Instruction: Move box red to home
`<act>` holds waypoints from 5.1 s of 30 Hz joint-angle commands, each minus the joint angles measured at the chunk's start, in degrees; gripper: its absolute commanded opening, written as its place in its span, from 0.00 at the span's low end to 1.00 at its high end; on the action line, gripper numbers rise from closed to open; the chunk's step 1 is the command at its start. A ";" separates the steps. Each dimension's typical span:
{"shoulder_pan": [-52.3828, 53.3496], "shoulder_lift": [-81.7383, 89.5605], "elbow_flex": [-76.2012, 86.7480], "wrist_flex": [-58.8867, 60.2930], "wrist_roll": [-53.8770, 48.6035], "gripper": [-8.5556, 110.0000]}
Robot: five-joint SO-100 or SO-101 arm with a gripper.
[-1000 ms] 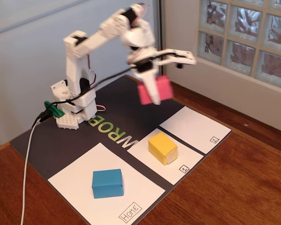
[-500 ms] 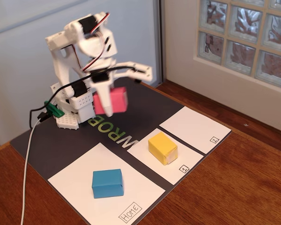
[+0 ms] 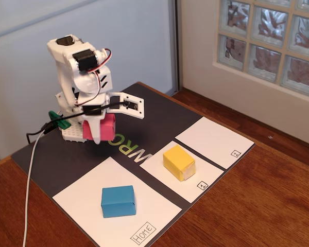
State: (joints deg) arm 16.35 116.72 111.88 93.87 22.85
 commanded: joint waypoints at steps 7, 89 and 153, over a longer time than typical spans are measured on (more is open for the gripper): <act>-0.88 -2.90 -0.35 -13.62 -6.42 0.07; 0.35 0.26 -13.18 -5.19 -2.81 0.35; -15.47 64.86 62.23 -15.29 64.34 0.07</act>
State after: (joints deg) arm 1.49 179.65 173.94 75.67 88.68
